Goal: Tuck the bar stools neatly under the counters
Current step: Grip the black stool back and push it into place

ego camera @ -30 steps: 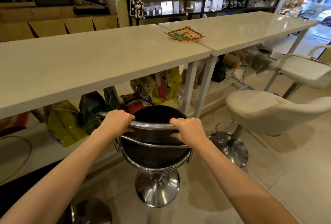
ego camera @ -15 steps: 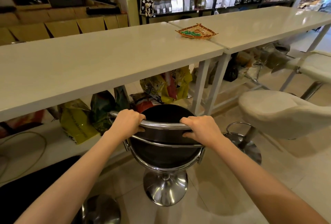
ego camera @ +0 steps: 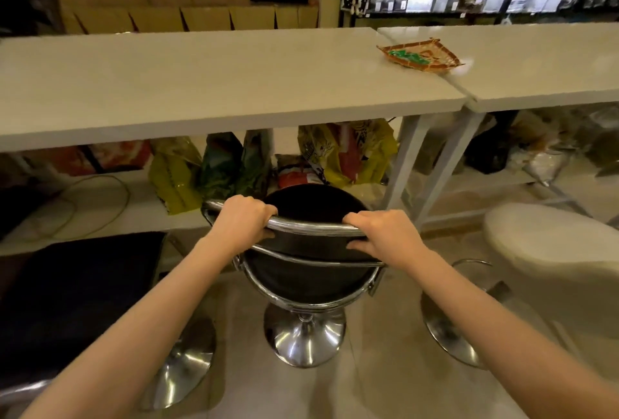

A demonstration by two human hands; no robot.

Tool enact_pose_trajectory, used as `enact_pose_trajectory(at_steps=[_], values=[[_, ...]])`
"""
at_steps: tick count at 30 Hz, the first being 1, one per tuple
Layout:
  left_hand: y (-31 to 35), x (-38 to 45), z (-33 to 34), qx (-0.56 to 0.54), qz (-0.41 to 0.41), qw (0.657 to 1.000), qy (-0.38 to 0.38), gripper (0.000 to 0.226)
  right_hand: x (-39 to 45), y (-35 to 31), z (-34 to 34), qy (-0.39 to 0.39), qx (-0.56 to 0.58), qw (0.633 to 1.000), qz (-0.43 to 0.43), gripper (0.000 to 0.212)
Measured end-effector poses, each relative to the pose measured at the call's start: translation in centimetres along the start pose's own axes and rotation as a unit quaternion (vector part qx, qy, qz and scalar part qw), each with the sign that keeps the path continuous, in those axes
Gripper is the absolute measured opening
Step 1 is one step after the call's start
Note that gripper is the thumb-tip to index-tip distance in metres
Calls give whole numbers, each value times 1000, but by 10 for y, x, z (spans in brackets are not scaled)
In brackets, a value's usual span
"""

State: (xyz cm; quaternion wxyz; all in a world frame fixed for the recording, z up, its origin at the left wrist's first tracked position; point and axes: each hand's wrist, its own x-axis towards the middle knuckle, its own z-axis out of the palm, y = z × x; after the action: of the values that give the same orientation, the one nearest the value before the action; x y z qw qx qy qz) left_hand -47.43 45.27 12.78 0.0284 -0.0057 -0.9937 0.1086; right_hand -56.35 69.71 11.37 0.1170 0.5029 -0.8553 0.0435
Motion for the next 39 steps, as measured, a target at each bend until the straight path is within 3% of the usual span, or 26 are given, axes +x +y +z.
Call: enact_pose_trajectory(at_steps=[15, 28, 32, 35, 39], values=[[58, -1, -12, 30, -83, 996, -27, 31, -3, 57, -8, -48, 1, 998, -45, 38], [61, -7, -18, -35, -97, 995, -7, 30, -5, 43, -16, -76, -11, 997, 6, 42], [59, -7, -26, -169, -75, 983, -24, 58, -6, 39, -17, -76, 110, 988, 76, 67], [64, 0, -43, -227, -51, 972, 25, 70, -6, 35, -26, -40, 260, 955, 139, 97], [81, 27, -58, -227, 8, 970, 84, 81, -19, 34, -33, -5, 212, 965, 152, 111]])
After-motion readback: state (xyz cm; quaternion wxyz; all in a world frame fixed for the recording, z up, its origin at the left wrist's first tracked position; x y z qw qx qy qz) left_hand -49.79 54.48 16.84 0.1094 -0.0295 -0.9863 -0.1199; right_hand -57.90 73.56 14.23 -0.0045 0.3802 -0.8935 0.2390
